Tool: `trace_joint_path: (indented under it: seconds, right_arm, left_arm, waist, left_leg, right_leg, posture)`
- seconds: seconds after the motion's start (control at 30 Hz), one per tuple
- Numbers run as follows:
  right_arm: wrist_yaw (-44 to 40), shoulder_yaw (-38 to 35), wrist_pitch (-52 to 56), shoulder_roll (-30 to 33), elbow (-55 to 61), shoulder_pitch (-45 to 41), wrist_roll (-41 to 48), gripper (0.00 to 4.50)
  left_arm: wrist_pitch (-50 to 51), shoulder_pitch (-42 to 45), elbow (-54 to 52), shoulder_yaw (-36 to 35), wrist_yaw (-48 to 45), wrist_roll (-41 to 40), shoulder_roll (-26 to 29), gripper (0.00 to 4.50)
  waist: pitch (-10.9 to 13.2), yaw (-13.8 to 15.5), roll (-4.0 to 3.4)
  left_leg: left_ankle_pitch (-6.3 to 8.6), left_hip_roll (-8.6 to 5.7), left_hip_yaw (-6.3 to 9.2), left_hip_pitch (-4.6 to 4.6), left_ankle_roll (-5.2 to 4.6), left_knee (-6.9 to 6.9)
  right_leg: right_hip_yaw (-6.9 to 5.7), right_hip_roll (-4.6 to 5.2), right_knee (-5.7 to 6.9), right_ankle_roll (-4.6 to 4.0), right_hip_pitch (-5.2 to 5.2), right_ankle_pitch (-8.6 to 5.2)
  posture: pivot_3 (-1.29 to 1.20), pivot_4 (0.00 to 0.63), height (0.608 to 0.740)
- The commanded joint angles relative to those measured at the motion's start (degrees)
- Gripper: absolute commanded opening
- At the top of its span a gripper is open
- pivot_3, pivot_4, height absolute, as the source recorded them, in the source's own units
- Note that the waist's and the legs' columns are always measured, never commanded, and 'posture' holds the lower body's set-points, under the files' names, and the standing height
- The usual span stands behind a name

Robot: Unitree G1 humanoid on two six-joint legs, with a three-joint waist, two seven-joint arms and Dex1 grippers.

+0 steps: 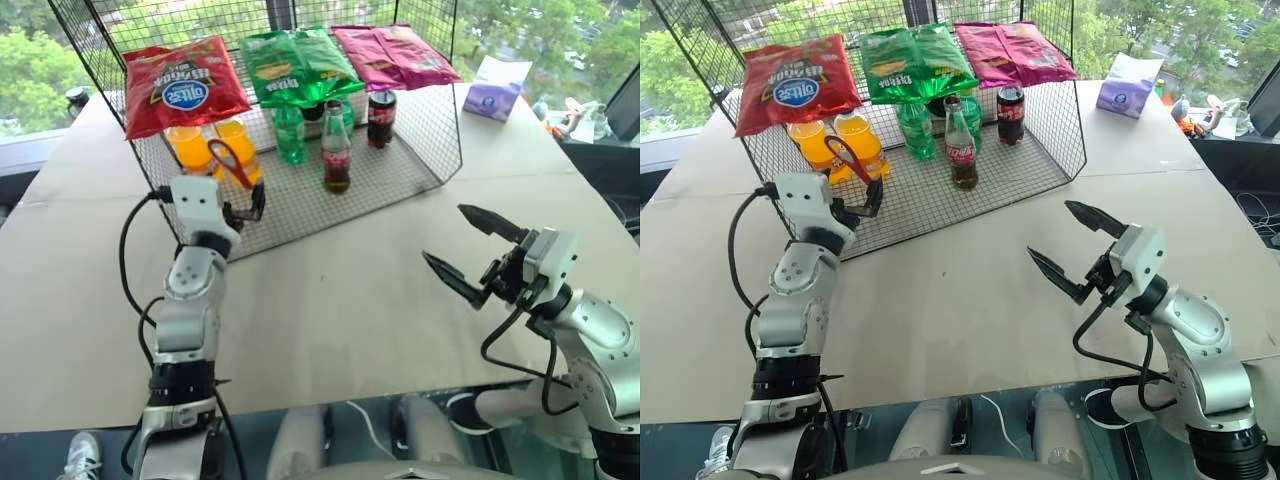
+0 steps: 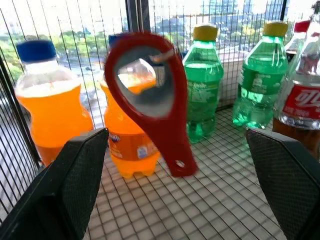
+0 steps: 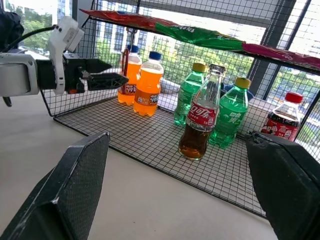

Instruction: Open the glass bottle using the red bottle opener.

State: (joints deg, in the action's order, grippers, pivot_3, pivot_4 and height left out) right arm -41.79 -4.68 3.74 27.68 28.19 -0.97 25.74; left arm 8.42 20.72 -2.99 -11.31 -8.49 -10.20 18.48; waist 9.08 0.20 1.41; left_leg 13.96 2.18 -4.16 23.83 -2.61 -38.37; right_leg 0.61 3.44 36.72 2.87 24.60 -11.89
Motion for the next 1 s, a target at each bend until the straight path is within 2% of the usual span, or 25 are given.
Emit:
trace_joint_path:
  seconds: [0.03, 0.47, 0.57, 0.7, 0.83, 0.87, 1.0]
  right_arm:
    - [0.3, -1.0, -1.5, -0.2, 1.1, 0.3, 0.2, 4.36]
    - [0.2, -1.3, -2.9, -0.1, 0.7, 2.0, 0.2, 4.36]
    - [0.3, -1.3, -2.8, -0.1, 0.7, 2.0, 0.2, 4.5]
    - [0.3, -1.3, -2.7, -0.1, 0.9, 2.2, 0.2, 4.5]
    - [0.6, -1.5, -2.5, 0.0, 1.4, 2.6, 0.2, 4.5]
    - [0.7, -1.5, -2.4, 0.1, 1.4, 2.7, 0.3, 4.5]
    - [0.9, -1.7, -2.1, 0.2, 1.7, 3.0, 0.5, 4.5]
  left_arm:
    - [-0.6, 0.8, -0.9, -1.1, 0.5, 0.7, 0.6, 4.5]
    - [1.0, 3.9, -0.2, -0.2, 2.2, 2.6, 0.3, 4.5]
    - [0.7, 5.3, 1.0, 0.2, 1.0, 2.1, 0.4, 3.7]
    - [1.8, 5.7, 0.6, 0.6, 0.7, 2.5, 0.5, 1.86]
    - [3.1, 5.1, -1.1, 0.4, 1.1, 2.8, 0.6, 0.3]
    - [3.4, 5.0, -1.4, 0.3, 1.1, 2.8, 0.7, 0.03]
    - [4.2, 4.7, -2.4, 0.2, 1.0, 2.7, 0.9, 0.03]
  waist:
    - [0.0, 0.1, 0.0]
    - [0.0, 0.5, 0.0]
    - [0.0, 0.5, 0.01]
    - [0.0, 0.5, 0.0]
    - [0.0, 0.5, 0.01]
    - [0.0, 0.5, 0.01]
    - [0.0, 0.6, 0.01]
  left_leg:
    - [0.0, 0.0, 0.0, 0.0, 0.0, 0.0]
    - [0.0, 0.0, -0.01, 0.0, 0.0, -0.01]
    - [0.0, 0.0, -0.02, 0.0, 0.0, -0.02]
    - [0.0, 0.0, -0.05, 0.0, 0.0, -0.03]
    - [0.0, 0.0, -0.05, 0.0, 0.0, -0.03]
    - [0.0, 0.0, -0.05, 0.0, 0.0, -0.03]
    - [0.0, 0.0, -0.05, 0.0, 0.0, -0.05]
  right_leg:
    - [0.01, 0.0, 0.0, 0.0, 0.0, 0.0]
    - [-0.02, 0.0, 0.0, 0.03, -0.01, 0.02]
    - [-0.03, -0.01, 0.01, 0.04, -0.02, 0.03]
    - [-0.03, -0.02, 0.0, 0.05, -0.03, 0.03]
    - [-0.04, -0.03, 0.01, 0.08, -0.03, 0.05]
    - [-0.04, -0.03, 0.01, 0.08, -0.03, 0.05]
    - [-0.05, -0.03, 0.01, 0.08, -0.07, 0.05]
  posture:
    - [0.0, 0.15, 0.74]
    - [0.0, 0.15, 0.74]
    - [0.0, 0.15, 0.74]
    - [0.0, 0.15, 0.74]
    - [0.0, 0.15, 0.74]
    - [0.0, 0.15, 0.74]
    - [0.0, 0.15, 0.74]
